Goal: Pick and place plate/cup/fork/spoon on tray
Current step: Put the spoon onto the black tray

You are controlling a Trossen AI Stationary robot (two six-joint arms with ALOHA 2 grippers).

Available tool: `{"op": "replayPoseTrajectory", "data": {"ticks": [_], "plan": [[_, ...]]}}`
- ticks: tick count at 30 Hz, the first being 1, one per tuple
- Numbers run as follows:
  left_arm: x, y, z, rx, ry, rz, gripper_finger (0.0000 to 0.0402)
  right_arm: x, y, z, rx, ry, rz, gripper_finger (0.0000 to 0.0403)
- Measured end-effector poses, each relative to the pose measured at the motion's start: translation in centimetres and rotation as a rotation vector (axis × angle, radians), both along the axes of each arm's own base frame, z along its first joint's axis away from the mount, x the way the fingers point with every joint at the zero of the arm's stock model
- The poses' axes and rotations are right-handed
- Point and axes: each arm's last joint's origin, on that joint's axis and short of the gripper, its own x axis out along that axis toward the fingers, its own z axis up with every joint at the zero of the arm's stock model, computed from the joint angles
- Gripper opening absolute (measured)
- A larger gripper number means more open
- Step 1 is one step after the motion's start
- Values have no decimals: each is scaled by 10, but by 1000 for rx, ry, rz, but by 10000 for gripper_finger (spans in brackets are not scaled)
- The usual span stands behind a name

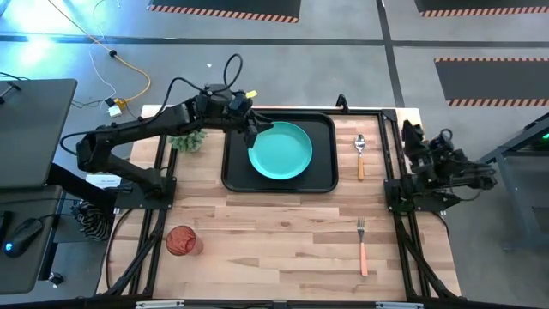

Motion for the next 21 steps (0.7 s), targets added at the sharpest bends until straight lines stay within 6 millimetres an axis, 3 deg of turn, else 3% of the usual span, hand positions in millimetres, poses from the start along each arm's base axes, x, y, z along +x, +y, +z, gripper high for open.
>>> {"op": "replayPoseTrajectory", "data": {"ticks": [4, 9, 16, 21], "plan": [[-10, -5, 9, -5, -25, -39, 99, -6, -2, 38, 23, 212, -29, 135], [-22, -9, 18, 3, -41, -41, 99, -14, -11, 69, 346, 551, -200, 135], [-26, -11, 22, 25, -52, -47, 99, -13, -11, 82, 635, 784, -186, 135], [-26, -11, 22, 50, -47, -55, 99, -7, -10, 76, 882, 906, -178, 135]]}}
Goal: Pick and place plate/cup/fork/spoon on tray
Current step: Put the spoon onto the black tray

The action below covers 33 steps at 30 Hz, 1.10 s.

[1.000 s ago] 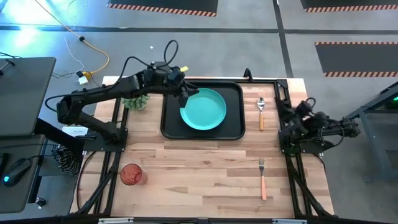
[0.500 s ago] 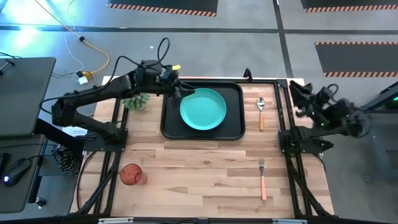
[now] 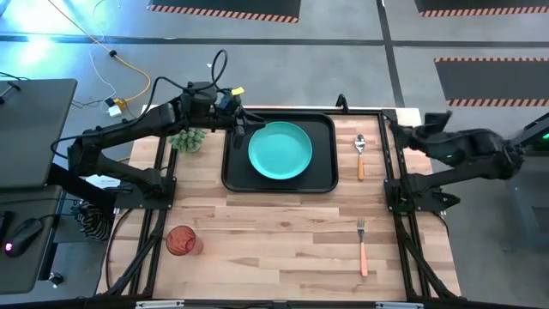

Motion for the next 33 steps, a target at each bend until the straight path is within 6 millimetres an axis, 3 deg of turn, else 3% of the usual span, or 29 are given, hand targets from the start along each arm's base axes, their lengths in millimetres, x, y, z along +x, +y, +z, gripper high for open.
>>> {"op": "replayPoseTrajectory", "data": {"ticks": [6, 15, 33], "plan": [[0, 0, 0, 9, 1, -2, 99, 19, 3, -20, 233, 190, -47, 135], [0, 0, 0, 41, 5, -11, 99, 47, -2, -50, 394, 342, -108, 135], [0, 0, 0, 91, 14, -26, 99, 76, -45, -57, 460, 369, -95, 135]]}}
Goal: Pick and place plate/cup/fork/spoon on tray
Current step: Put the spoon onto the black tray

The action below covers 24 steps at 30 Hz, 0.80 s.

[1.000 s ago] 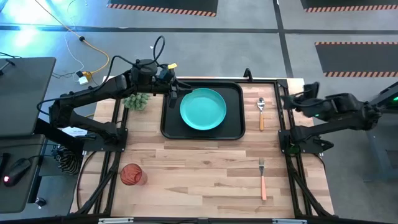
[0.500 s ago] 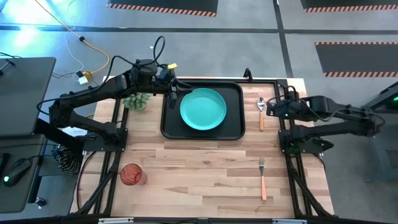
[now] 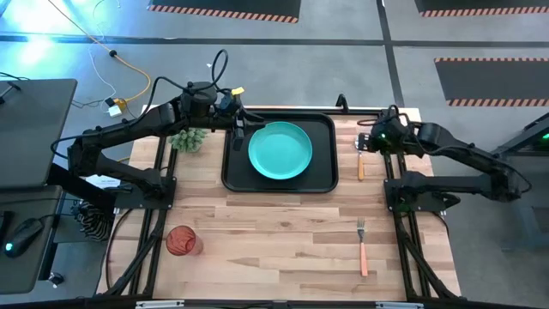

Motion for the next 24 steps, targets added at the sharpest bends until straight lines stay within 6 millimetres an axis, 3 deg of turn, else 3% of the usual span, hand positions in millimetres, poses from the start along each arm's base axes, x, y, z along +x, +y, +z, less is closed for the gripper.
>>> {"op": "replayPoseTrajectory", "data": {"ticks": [10, 24], "plan": [[0, 0, 0, 1, 2, 0, 99, 10, -24, -13, 111, 65, 31, 135], [0, 0, 0, -1, 1, 0, 99, 26, -38, -31, 183, 187, 107, 135]]}}
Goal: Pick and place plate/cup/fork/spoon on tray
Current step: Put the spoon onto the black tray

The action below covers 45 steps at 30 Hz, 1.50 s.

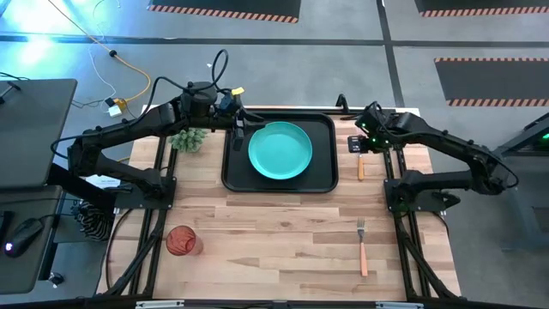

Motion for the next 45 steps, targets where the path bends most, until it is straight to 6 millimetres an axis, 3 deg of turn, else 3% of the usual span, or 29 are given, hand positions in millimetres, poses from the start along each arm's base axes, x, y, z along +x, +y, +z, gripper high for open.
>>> {"op": "replayPoseTrajectory", "data": {"ticks": [20, 31, 39, 45], "plan": [[0, 0, -1, -4, 7, 0, 99, 25, -21, -41, 196, 172, -21, 135], [0, 0, -1, -4, 6, 0, 99, 17, -40, -59, 252, 232, 15, 135], [0, 0, -1, -4, 6, 1, 99, -2, -33, -93, 268, 202, -14, 135], [0, 0, -1, -20, 4, 7, 99, 0, -35, -101, 221, 155, -12, 135]]}}
